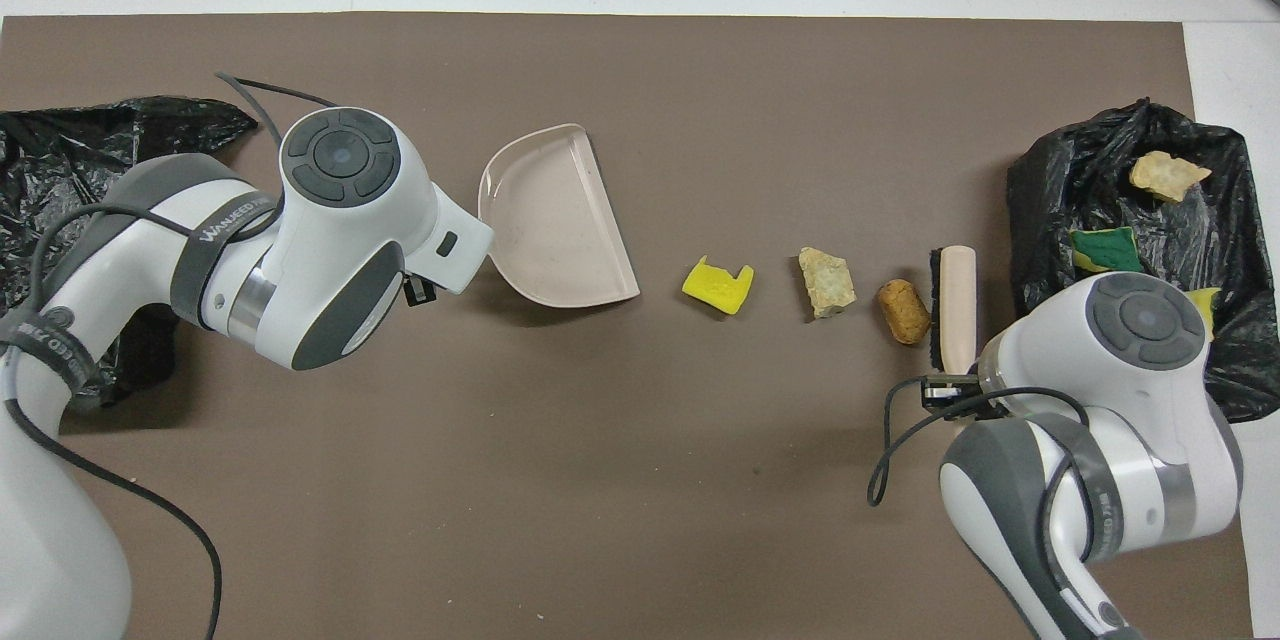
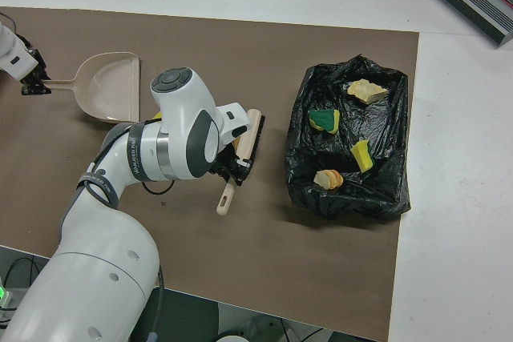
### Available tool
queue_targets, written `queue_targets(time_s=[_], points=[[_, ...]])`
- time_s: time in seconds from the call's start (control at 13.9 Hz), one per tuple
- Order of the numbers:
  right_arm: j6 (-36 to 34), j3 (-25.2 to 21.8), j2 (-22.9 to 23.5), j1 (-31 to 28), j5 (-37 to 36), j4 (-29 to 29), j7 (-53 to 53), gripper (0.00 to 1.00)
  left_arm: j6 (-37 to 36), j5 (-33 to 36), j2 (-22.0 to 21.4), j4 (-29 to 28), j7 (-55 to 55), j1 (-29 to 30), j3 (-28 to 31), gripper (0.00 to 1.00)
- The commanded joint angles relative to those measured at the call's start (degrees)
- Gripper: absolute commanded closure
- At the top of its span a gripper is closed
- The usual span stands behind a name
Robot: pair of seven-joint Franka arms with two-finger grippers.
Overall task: Sweep and dump trash in bin
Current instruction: 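Sweep the remaining crumbs into the dustpan with the right gripper brush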
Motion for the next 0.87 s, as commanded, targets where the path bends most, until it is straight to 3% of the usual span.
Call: queue_targets(time_s=[0.0,0.36,0.79], points=[[3.18,0.83,-0.02,-2.11,-0.81,-2.11,-5.09,1.0,0.36,0.03,-1.82,-3.45,7.14,0.13,-0.26,1.0],[7.31,1.1,3.76,-0.45,-0.81,-2.56,-6.78,1.0,3.78,0.12,-4.89,-8.98,6.71,-1.36,-0.61,1.0],[7.06,1.19,7.36,7.62,0.33,1.48,-5.2,1.0,7.13,0.12,-7.88,-13.82,5.57,-3.13,-0.61,1.0]])
